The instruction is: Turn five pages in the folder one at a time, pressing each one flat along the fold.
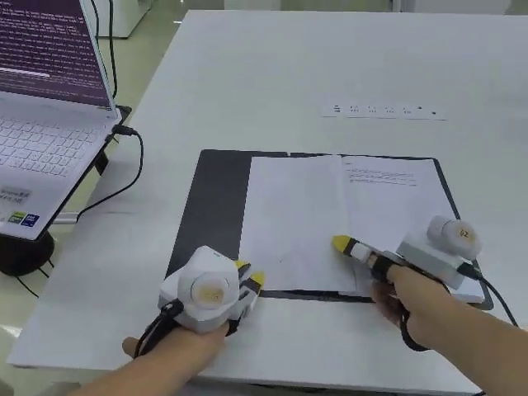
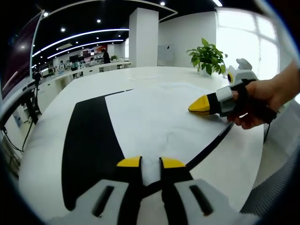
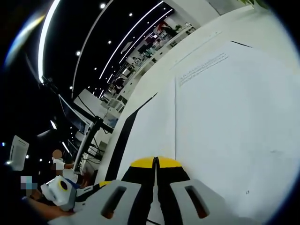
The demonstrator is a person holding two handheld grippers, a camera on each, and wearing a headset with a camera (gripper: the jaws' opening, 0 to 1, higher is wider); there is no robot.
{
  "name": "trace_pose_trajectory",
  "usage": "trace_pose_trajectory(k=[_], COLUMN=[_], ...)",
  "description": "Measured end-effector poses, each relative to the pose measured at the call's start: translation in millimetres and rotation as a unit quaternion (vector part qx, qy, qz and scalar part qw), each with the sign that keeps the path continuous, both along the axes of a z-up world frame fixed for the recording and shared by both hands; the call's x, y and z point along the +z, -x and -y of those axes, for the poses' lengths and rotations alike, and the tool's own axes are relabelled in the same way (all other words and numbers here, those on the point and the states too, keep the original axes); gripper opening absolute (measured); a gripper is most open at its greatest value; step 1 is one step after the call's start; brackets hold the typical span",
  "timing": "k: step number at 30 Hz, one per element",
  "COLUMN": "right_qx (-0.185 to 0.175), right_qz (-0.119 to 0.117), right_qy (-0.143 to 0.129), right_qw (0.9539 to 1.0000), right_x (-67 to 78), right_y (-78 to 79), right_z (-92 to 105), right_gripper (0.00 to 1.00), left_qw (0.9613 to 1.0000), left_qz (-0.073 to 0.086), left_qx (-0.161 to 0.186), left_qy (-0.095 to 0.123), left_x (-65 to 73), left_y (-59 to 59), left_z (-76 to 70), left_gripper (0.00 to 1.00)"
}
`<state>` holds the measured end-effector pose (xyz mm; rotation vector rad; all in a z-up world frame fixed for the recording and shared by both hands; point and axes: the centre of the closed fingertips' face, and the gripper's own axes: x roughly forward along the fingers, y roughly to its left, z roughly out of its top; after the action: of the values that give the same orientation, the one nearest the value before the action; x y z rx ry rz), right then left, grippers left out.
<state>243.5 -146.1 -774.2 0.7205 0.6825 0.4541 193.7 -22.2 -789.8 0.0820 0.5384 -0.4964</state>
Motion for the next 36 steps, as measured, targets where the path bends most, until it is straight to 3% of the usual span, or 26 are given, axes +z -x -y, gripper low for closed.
trace_pose_trajectory(k=[19, 22, 27, 29, 32, 35, 36], right_qx=[-0.001, -0.013, -0.011, -0.015, -0.013, -0.036, -0.045], right_qz=[-0.028, -0.056, -0.086, -0.117, -0.111, -0.103, -0.091], right_qy=[-0.025, -0.036, -0.026, -0.033, -0.046, -0.088, -0.106], right_qw=[0.9993, 0.9977, 0.9959, 0.9925, 0.9926, 0.9901, 0.9892], right_x=[-7.5, -10.2, -9.0, -8.9, 3.0, 27.9, 42.1], right_y=[54.3, 66.2, 85.7, 95.0, 101.4, 105.4, 106.5], right_z=[11.0, 15.5, 16.6, 15.1, 10.7, 7.0, 6.1], right_gripper=[0.0, 0.0, 0.0, 0.0, 0.0, 0.0, 0.0], left_qw=[1.0, 1.0, 1.0, 1.0, 1.0, 1.0, 1.0], left_qz=[-0.002, -0.002, -0.003, -0.003, -0.003, -0.004, -0.006], left_qx=[0.001, 0.0, -0.001, 0.0, -0.002, -0.002, -0.001], left_qy=[0.002, 0.001, -0.001, 0.0, -0.005, -0.007, -0.007], left_x=[2.0, 2.1, 1.7, 1.4, 1.5, 1.5, 1.5], left_y=[0.6, 1.2, 1.8, 2.0, 2.3, 2.7, 2.9], left_z=[1.5, 1.5, 1.0, 0.7, 0.7, -0.2, -0.4], left_gripper=[0.13, 0.13, 0.13, 0.13, 0.13, 0.13, 0.13])
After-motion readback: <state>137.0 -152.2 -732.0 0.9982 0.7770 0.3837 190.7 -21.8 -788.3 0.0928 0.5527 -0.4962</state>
